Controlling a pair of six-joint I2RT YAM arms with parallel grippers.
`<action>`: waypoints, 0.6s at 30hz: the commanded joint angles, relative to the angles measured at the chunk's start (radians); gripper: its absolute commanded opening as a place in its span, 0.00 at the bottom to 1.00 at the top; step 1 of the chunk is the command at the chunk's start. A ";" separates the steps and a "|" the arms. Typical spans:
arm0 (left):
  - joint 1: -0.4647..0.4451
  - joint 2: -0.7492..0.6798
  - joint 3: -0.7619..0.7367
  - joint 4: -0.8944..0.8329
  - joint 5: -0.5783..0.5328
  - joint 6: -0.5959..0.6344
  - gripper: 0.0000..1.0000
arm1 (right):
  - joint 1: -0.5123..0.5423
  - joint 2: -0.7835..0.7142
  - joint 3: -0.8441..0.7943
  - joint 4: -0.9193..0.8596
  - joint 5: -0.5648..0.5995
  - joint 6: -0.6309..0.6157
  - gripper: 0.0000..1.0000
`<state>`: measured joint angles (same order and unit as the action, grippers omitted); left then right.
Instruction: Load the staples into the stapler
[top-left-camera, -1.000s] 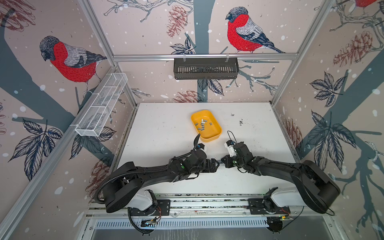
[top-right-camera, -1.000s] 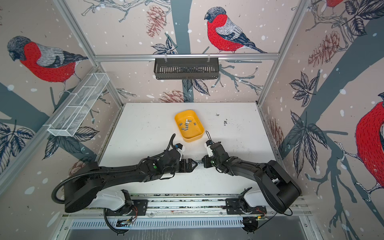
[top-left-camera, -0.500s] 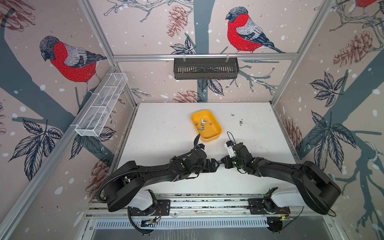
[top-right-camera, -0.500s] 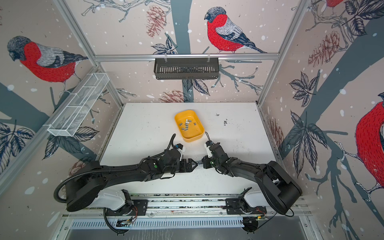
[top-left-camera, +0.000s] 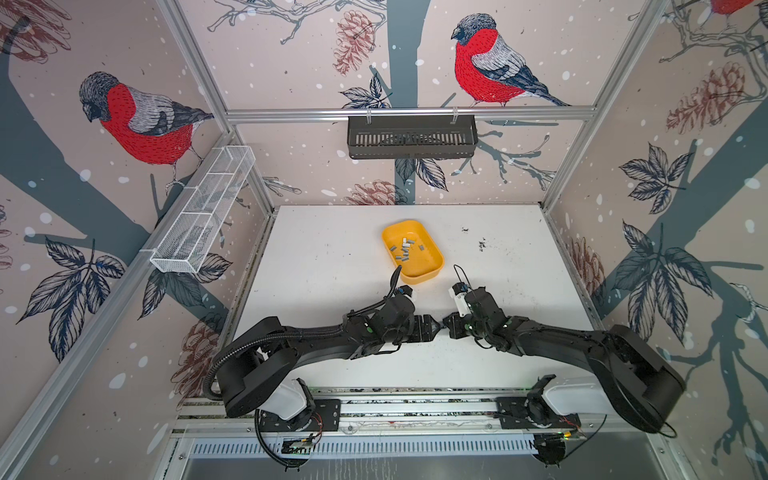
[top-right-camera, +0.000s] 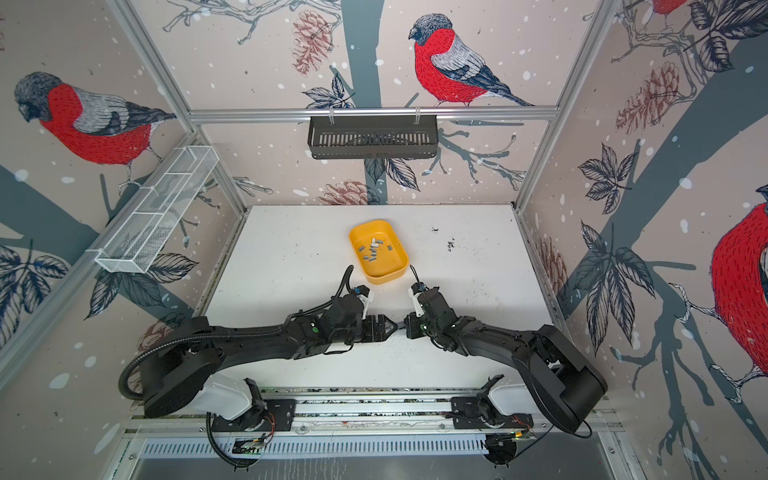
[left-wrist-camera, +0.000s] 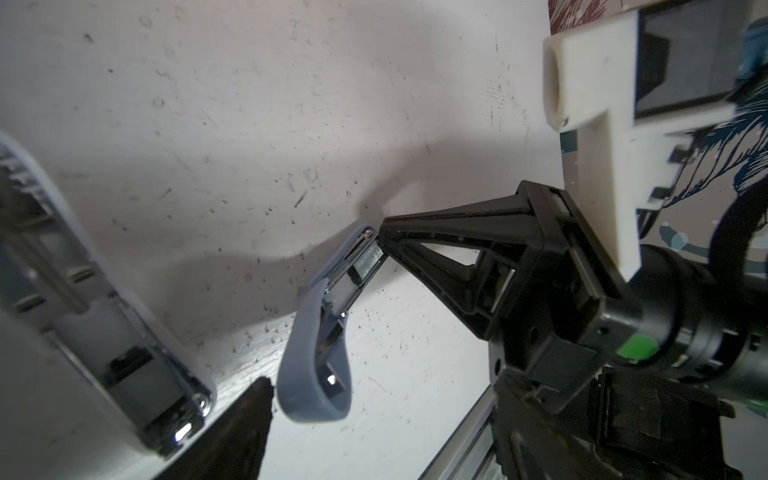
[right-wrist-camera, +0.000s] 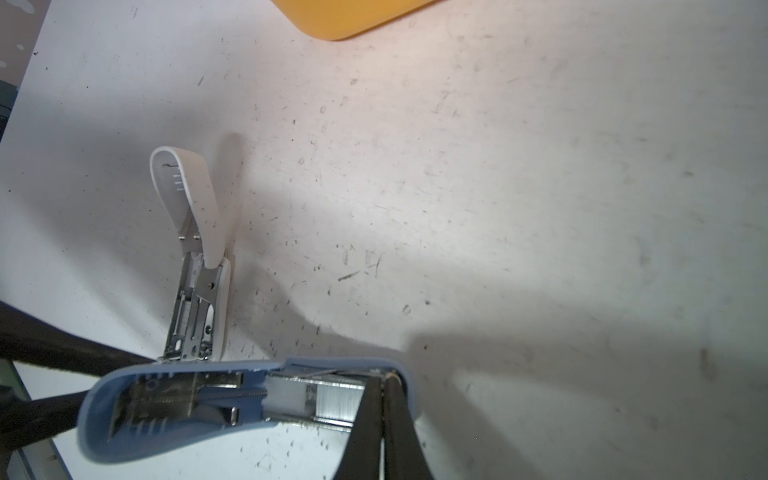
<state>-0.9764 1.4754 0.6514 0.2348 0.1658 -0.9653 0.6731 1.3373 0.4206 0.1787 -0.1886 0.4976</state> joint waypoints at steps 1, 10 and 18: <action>0.007 0.000 0.009 0.040 0.014 -0.011 0.74 | 0.006 -0.007 -0.002 -0.003 0.017 -0.008 0.06; 0.008 0.033 0.037 0.032 0.032 0.001 0.52 | 0.028 -0.009 0.004 -0.008 0.047 -0.008 0.05; 0.003 0.069 0.064 0.024 0.037 0.013 0.52 | 0.051 -0.013 0.009 -0.021 0.080 -0.007 0.05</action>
<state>-0.9714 1.5375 0.7036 0.2359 0.1932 -0.9604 0.7170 1.3277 0.4232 0.1593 -0.1295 0.4950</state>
